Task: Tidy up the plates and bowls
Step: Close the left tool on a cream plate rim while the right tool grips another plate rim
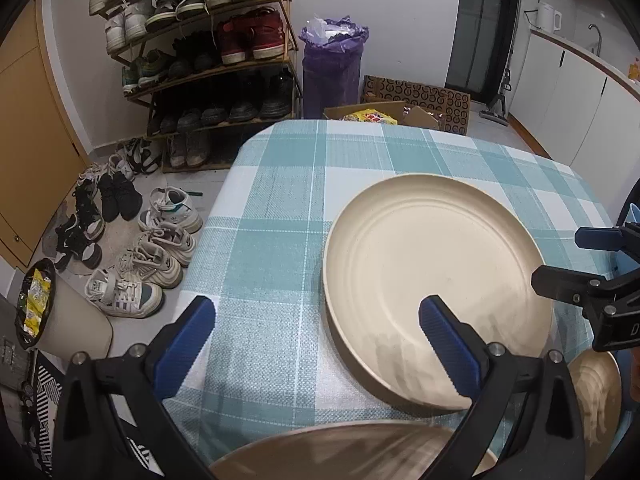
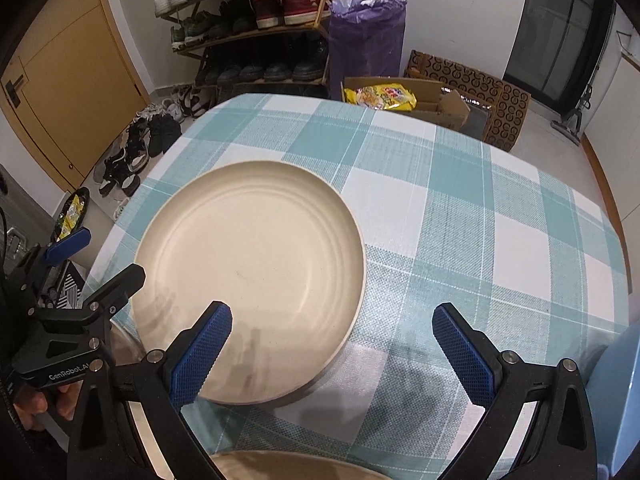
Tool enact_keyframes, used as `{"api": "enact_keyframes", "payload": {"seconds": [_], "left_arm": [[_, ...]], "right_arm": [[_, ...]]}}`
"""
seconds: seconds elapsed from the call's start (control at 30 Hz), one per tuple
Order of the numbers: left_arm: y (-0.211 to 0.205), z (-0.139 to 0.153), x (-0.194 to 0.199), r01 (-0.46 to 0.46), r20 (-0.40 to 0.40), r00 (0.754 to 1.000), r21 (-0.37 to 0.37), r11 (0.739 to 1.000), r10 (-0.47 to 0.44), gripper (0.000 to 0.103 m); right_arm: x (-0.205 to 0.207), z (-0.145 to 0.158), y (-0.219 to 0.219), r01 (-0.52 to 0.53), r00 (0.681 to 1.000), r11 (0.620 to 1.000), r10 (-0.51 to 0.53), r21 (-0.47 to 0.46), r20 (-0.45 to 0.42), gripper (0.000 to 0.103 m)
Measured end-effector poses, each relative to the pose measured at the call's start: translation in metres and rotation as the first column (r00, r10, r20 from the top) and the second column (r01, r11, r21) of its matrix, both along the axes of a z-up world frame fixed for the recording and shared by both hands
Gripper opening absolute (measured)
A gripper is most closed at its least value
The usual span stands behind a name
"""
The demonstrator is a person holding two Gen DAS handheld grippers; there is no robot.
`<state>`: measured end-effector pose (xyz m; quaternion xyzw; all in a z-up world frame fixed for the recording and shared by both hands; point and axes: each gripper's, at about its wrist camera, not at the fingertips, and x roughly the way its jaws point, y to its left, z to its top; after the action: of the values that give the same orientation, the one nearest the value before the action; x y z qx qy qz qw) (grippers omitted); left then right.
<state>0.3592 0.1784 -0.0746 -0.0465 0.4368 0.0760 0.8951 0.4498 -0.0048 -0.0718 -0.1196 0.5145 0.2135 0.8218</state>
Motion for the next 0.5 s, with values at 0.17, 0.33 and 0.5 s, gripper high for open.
{"api": "enact_keyframes", "payload": {"seconds": [0.17, 0.33, 0.5], "left_arm": [[0.002, -0.008, 0.006, 0.004, -0.016, 1.0, -0.005, 1.0, -0.004, 0.1], [0.005, -0.015, 0.012, -0.002, -0.039, 0.999, -0.031, 1.0, 0.001, 0.095], [0.006, -0.019, 0.015, 0.001, -0.047, 0.999, -0.045, 0.999, -0.003, 0.093]], "right_arm": [[0.006, -0.012, 0.002, 0.011, 1.0, 1.0, -0.011, -0.012, -0.027, 0.103], [0.014, -0.022, 0.002, 0.032, 0.998, 0.999, -0.034, -0.028, -0.048, 0.095], [0.02, -0.03, -0.001, 0.055, 0.995, 0.998, -0.056, -0.017, -0.081, 0.086]]}}
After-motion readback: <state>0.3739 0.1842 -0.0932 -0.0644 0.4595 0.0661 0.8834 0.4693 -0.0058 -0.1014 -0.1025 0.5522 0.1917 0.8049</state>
